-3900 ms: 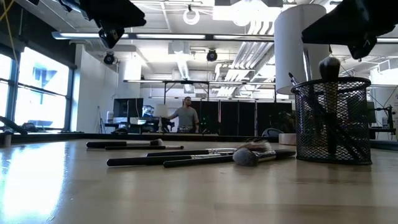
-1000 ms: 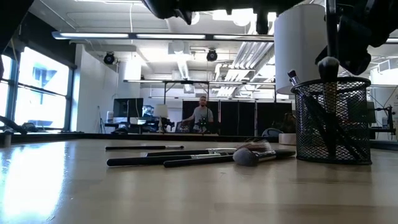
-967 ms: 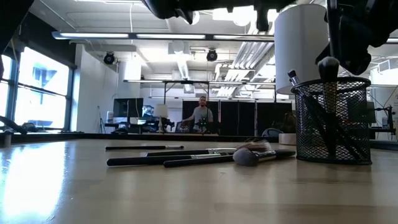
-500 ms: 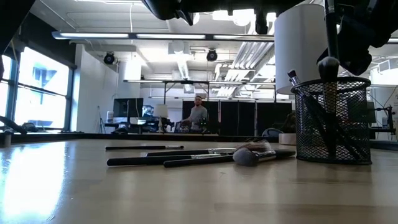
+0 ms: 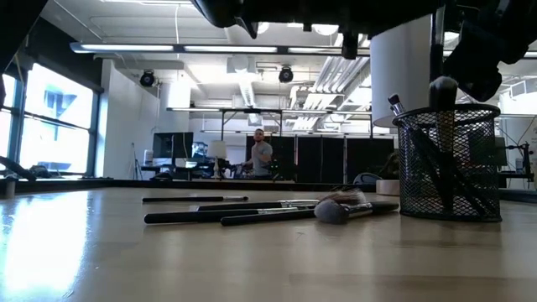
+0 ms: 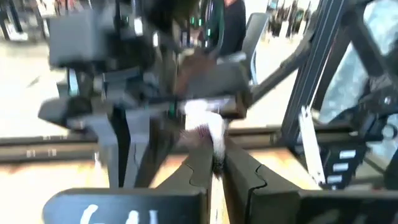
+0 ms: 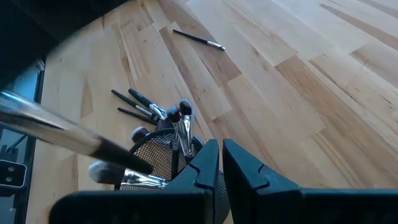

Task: Put items in baskets/containers
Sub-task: Put the blush brush into the mesh organizer, then put the eyeshadow brush into the mesh organizer

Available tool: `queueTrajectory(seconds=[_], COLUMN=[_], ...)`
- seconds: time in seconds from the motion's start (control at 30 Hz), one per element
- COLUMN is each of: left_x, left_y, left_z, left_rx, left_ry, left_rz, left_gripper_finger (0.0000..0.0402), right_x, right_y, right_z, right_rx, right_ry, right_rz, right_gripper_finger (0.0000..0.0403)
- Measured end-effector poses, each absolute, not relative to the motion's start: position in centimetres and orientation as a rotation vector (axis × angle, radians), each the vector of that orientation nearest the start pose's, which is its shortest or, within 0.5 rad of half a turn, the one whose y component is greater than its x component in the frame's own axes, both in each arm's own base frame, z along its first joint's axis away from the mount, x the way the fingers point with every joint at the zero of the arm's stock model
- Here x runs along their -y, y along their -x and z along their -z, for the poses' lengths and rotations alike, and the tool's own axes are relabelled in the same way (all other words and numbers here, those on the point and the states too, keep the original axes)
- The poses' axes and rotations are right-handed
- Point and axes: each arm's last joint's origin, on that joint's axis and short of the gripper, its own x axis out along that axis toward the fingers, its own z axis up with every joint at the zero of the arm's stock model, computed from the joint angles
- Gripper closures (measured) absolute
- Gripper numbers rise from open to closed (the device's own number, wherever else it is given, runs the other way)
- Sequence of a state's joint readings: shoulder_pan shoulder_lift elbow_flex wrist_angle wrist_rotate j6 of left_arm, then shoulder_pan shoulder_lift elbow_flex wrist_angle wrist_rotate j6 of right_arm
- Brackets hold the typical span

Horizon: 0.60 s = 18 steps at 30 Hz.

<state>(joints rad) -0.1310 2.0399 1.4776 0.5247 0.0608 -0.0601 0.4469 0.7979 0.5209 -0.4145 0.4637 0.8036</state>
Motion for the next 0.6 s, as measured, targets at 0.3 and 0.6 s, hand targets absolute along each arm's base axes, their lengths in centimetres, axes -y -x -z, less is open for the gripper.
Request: queueTrajectory(seconds=[0.3,0.6], left_x=[6.4,6.46], left_y=[-46.98,-46.96], left_z=[-24.44,-24.45], left_rx=[-0.165,-0.166], left_ry=[0.105,0.107], left_rz=[0.197,0.213], left_gripper_finger=[0.0326,0.0252], right_x=[-5.74,-5.73], right_y=[-14.98,-14.98], right_z=[-22.35,-22.35], right_rx=[-0.568,-0.567], right_ry=[-0.473,-0.472], right_rz=[0.259,0.262], right_gripper_finger=[0.0391,0.0391])
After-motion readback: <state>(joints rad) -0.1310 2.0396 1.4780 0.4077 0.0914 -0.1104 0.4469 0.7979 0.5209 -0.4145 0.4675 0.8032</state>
